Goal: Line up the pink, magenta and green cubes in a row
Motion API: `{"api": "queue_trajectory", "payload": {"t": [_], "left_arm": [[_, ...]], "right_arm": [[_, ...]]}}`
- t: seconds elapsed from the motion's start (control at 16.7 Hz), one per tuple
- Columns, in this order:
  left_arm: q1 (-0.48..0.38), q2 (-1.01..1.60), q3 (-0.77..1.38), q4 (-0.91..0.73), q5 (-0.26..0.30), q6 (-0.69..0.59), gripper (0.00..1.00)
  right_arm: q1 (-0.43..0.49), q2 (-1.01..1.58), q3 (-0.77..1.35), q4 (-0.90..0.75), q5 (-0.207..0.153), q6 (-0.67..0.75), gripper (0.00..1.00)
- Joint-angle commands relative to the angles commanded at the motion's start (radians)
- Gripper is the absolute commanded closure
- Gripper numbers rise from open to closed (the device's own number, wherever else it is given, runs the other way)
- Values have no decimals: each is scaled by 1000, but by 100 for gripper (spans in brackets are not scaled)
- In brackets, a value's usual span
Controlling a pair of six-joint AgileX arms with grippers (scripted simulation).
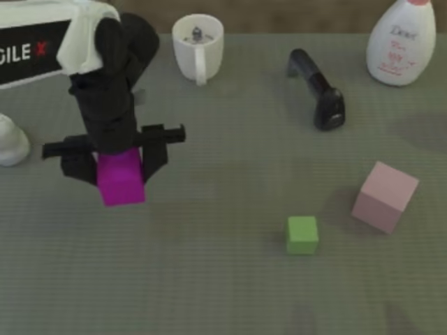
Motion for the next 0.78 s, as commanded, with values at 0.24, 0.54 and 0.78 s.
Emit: {"api": "queue_trajectory", "payload": {"t": [0.24,0.54,0.78], "left_arm": [[-210,102,197,-93,0,-138,100],[-408,191,383,-180,0,-283,100],[-417,195,392,-184,0,-291,100]], "right_arm": [[0,0,0,0,0,0,0],[0,0,0,0,0,0,0],[0,0,0,0,0,0,0]]}}
